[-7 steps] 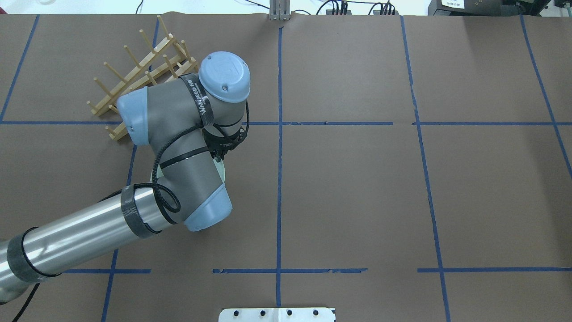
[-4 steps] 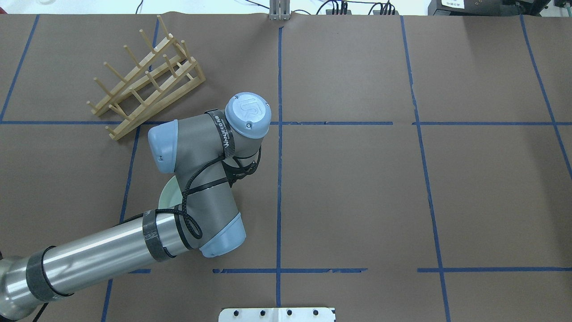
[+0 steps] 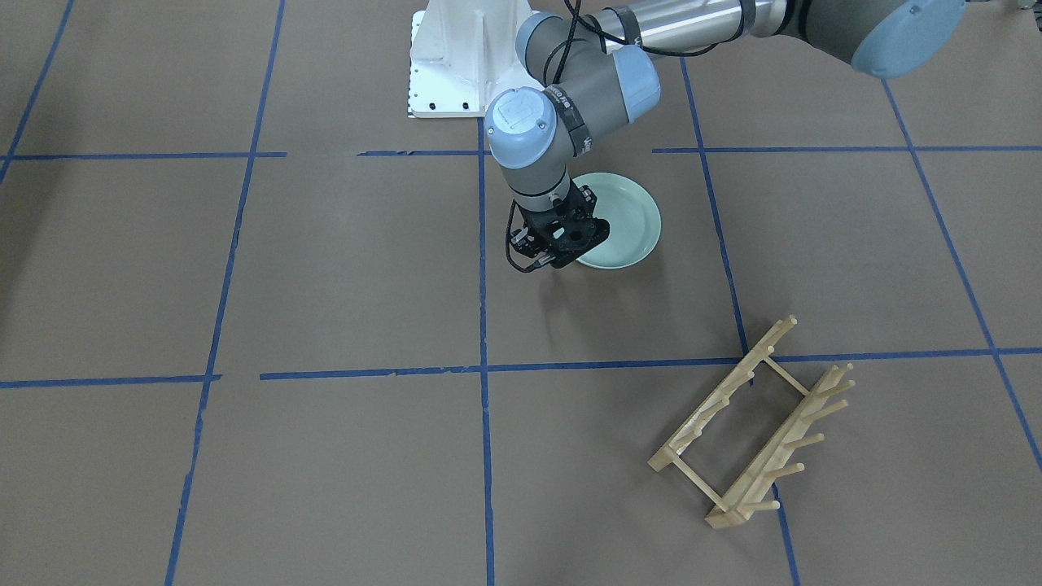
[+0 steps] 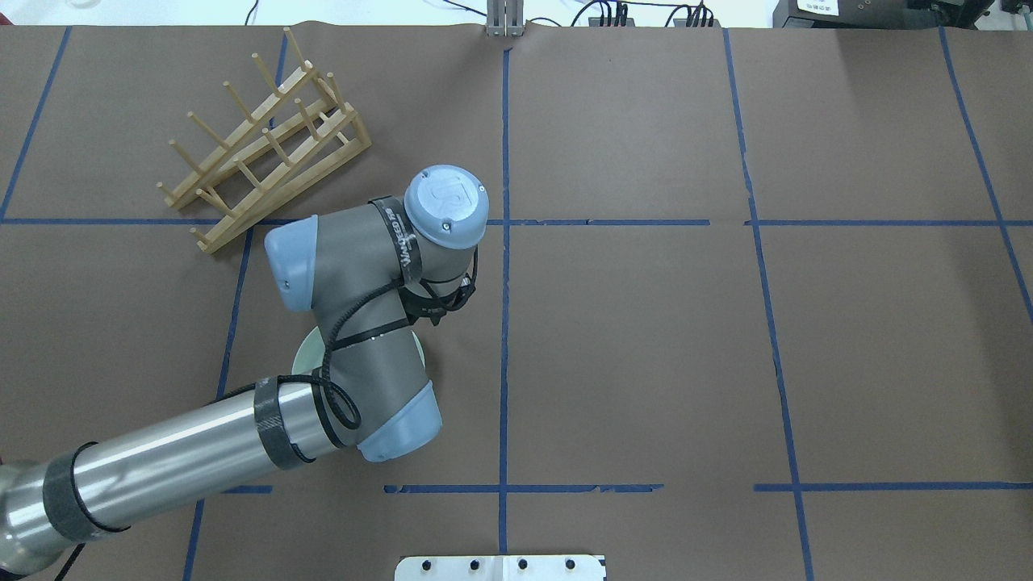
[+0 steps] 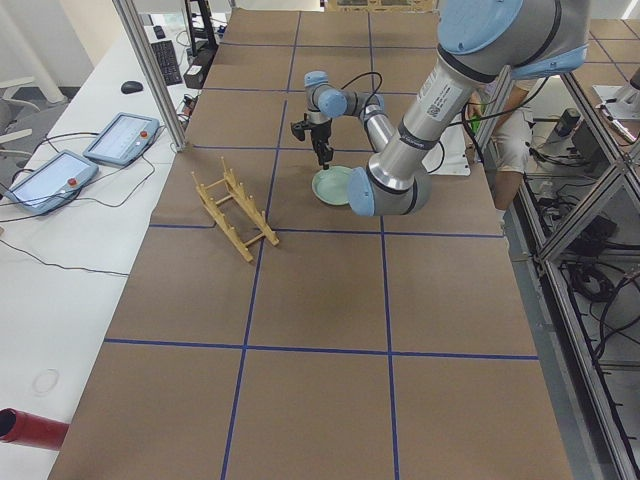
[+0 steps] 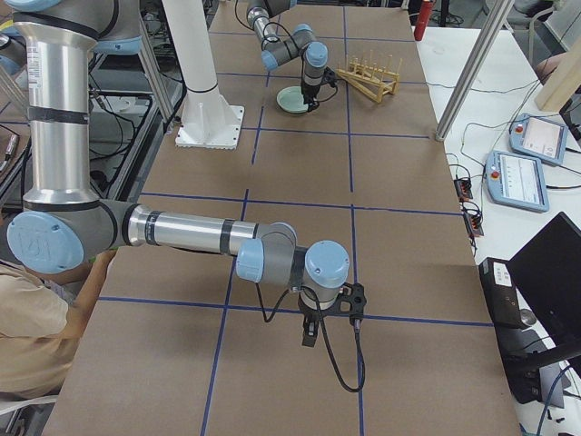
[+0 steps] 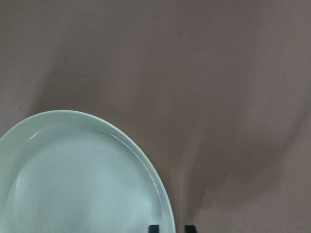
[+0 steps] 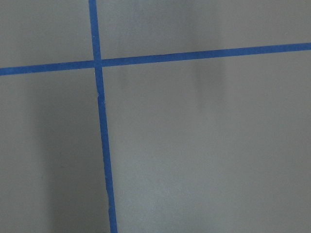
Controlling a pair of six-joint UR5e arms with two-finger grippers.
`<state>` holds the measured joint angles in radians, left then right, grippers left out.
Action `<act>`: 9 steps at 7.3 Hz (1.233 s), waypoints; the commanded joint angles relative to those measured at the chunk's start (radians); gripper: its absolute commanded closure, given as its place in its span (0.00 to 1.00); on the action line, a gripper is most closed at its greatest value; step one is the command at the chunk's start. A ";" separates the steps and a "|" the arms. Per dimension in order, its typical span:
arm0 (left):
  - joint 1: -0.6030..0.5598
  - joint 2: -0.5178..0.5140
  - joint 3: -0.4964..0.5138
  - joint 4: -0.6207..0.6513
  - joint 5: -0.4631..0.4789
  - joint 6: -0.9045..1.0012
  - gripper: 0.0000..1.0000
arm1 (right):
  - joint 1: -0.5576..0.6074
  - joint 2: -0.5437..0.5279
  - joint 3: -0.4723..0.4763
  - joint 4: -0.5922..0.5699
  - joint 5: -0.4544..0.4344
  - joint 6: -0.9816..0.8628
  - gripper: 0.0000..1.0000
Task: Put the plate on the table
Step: 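Carry the plate with the left gripper toward the robot and lower it flat, then open the left gripper and withdraw it from the plate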
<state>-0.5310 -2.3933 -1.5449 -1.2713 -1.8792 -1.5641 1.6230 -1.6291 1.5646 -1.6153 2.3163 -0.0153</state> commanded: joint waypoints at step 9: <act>-1.205 0.662 -0.200 0.027 -0.359 1.749 0.00 | 0.000 0.000 0.000 0.000 0.000 0.000 0.00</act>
<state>-1.6284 -1.8361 -1.8045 -1.2427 -2.2012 0.0730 1.6230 -1.6292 1.5647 -1.6153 2.3163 -0.0154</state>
